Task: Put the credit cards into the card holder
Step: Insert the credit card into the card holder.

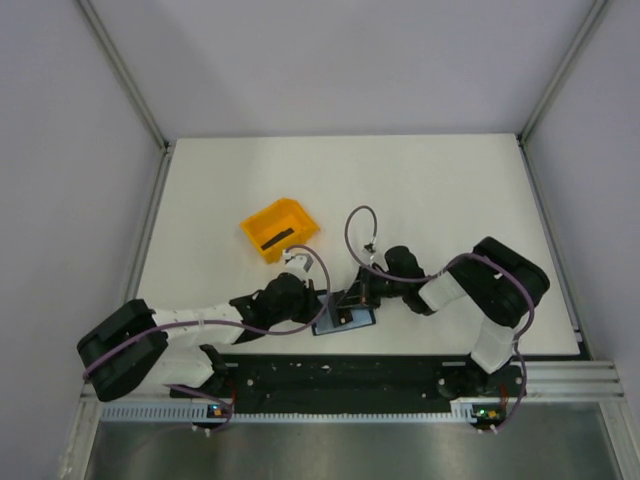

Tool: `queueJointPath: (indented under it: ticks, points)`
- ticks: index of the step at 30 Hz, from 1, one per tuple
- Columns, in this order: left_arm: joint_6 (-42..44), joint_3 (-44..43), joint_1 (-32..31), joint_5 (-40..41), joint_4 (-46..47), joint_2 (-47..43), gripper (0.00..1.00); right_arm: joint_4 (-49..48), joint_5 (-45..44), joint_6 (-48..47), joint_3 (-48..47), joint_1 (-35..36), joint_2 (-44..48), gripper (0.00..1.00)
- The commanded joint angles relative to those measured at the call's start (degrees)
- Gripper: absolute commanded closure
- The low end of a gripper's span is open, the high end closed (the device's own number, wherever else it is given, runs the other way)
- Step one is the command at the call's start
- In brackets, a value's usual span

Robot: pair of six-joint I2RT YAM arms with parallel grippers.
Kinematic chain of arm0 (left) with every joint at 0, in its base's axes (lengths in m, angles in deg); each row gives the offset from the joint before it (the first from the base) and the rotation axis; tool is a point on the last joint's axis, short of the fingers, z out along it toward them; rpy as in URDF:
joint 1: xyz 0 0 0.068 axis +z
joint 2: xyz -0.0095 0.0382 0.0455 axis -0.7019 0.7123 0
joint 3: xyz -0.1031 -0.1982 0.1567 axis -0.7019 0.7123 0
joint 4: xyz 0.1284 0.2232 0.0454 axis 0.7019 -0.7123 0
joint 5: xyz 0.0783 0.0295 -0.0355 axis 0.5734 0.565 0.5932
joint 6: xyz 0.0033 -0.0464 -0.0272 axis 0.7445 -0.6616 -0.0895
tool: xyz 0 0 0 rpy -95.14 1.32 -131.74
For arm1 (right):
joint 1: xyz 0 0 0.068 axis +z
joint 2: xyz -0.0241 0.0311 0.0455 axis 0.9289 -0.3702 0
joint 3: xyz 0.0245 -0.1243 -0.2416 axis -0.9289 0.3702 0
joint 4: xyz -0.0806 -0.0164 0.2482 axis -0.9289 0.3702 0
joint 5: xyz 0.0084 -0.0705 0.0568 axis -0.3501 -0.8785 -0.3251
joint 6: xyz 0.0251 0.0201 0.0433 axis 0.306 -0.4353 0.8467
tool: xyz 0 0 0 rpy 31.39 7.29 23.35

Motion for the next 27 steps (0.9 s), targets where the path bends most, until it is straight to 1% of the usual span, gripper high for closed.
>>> queueJointPath:
  ticks: [1,4,8,9,10,13,15,17,22,25,27]
  points:
    - [0.1,1.5,0.0,0.8,-2.9,0.6,1.0,-11.2,0.0,4.7,1.5,2.2,-3.5,1.0]
    - [0.3,1.1,0.0,1.1,-4.2,-0.7,1.0,-13.6,-0.8,5.5,2.4,2.2,-4.6,1.0]
    - [1.0,-1.1,0.0,2.4,-8.9,-5.8,1.0,-12.2,-2.2,4.7,2.7,2.2,-4.6,1.0]
    - [1.3,-1.5,0.0,3.3,-10.4,-7.7,0.93,-11.7,-2.4,4.3,2.7,2.2,-4.7,1.0]
    - [1.5,-1.9,0.0,4.0,-12.1,-9.4,0.88,-11.2,-2.7,4.0,2.6,2.2,-4.5,1.0]
    - [1.5,-2.1,0.0,6.9,-16.9,-13.7,0.79,-9.0,-3.5,2.7,2.7,2.3,-4.0,1.0]
    - [1.7,-1.3,0.0,8.5,-18.1,-14.8,0.76,-7.7,-3.8,2.0,2.5,2.2,-3.6,1.0]
    - [1.7,-0.3,0.0,8.7,-17.9,-14.5,0.76,-6.9,-4.1,1.6,2.4,2.3,-3.2,1.0]
    - [0.8,0.5,0.0,7.7,-16.9,-9.7,0.88,-5.9,-4.3,1.1,2.2,2.3,-2.5,0.99]
    - [0.4,1.0,0.0,7.1,-15.4,-7.4,1.0,-3.8,-4.9,0.0,1.7,2.6,-1.6,0.96]
    - [0.5,1.1,0.0,6.9,-14.5,-6.3,1.0,-1.6,-5.6,-1.0,1.1,3.0,-0.9,0.94]
